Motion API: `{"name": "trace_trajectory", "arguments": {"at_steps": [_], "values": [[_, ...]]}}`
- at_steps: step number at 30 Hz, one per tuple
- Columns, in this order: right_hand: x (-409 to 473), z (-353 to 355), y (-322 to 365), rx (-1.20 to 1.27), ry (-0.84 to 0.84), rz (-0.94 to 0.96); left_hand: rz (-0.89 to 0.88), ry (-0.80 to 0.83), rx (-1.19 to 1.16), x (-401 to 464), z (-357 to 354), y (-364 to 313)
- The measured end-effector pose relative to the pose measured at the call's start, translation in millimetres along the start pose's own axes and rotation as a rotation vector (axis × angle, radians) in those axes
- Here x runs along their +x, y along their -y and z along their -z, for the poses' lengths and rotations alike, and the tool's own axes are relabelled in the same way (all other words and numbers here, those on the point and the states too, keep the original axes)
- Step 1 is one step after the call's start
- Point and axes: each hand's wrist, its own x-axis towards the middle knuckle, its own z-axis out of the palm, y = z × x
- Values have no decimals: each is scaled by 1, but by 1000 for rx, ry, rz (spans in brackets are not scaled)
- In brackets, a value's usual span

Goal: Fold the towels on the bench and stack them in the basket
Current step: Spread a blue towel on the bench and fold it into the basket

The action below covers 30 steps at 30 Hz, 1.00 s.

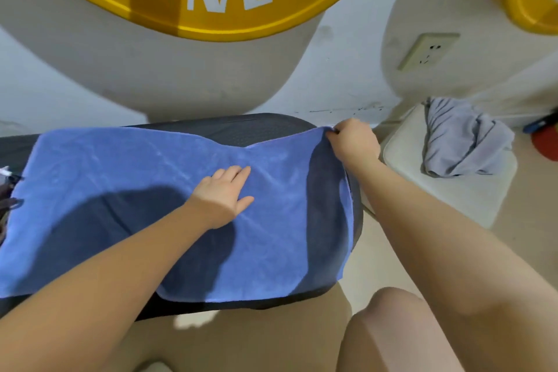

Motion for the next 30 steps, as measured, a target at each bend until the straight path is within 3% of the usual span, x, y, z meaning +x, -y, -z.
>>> {"name": "trace_trajectory", "arguments": {"at_steps": [5, 7, 13, 17, 23, 26, 30], "values": [[40, 4, 0, 288, 77, -89, 87, -93, -43, 7, -25, -2], [52, 1, -2, 382, 76, -156, 86, -200, -56, 10, -32, -1], [40, -8, -19, 74, 32, -112, 52, -253, -47, 21, -41, -4], [4, -17, -47, 196, 115, -15, -158, -342, 76, 15, -40, -39], [-59, -29, -98, 378, 230, -213, -490, -302, 111, 9, -46, -110], [-87, -36, -118, 505, 358, -298, -527, -281, 146, 8, -48, -138], [-108, -34, -124, 594, 491, -246, -575, -263, 166, 9, -55, -163]]}}
